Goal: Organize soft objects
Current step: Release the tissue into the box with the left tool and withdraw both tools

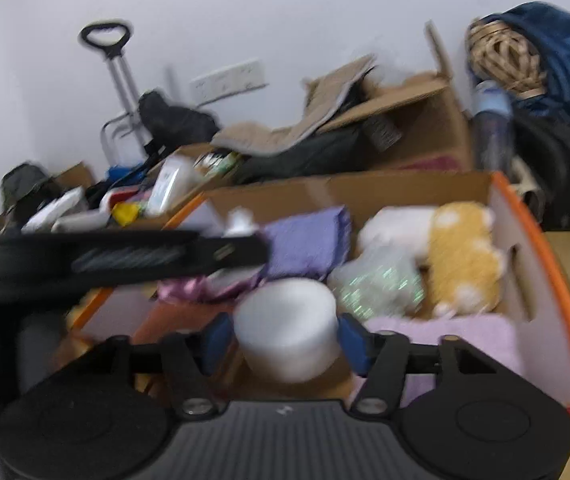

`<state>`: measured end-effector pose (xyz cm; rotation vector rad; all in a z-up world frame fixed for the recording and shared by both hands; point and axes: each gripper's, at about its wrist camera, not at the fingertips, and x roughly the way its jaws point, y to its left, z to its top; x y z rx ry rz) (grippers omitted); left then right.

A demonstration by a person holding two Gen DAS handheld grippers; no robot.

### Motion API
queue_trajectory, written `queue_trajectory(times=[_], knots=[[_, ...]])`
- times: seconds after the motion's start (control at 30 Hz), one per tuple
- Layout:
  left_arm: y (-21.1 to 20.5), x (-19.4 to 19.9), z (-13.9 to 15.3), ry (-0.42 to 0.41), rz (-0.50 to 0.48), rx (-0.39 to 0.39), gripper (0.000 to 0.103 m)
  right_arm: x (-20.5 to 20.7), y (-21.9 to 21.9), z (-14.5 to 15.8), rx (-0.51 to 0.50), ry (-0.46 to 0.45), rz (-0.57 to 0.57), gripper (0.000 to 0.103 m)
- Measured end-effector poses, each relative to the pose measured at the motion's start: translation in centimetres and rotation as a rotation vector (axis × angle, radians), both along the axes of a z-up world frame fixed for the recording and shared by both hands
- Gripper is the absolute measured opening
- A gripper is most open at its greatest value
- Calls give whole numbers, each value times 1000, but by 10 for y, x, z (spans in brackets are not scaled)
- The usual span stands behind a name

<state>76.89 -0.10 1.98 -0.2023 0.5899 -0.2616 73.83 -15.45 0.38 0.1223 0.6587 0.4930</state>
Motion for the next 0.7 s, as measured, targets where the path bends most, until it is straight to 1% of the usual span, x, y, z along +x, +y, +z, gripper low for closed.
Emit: queue_trajectory(times=[0.07,0.2,0.3,0.43,0.5,0.63,0.7], knots=[[0,0,3,-17,3,-6,67,-3,0,1,-15,-16,2,75],[2,-10,16,-45,-7,13,74,-10,-12,17,-29,-51,-13,78],[7,-24,31,-64,9,20,77,-16,-27,33,-37,-72,-57,79],[15,-54,57,-89,20,41,78,-33,-43,58,-29,-90,-97,79],[19,-74,69,-108,30,56,82,-45,-47,73,-43,-115,-102,80],[25,-116,90,-141,41,136,83,-77,-60,103,-72,-166,-125,81],[30,-140,100,-151,54,144,84,-93,-70,115,-80,-186,-150,83]])
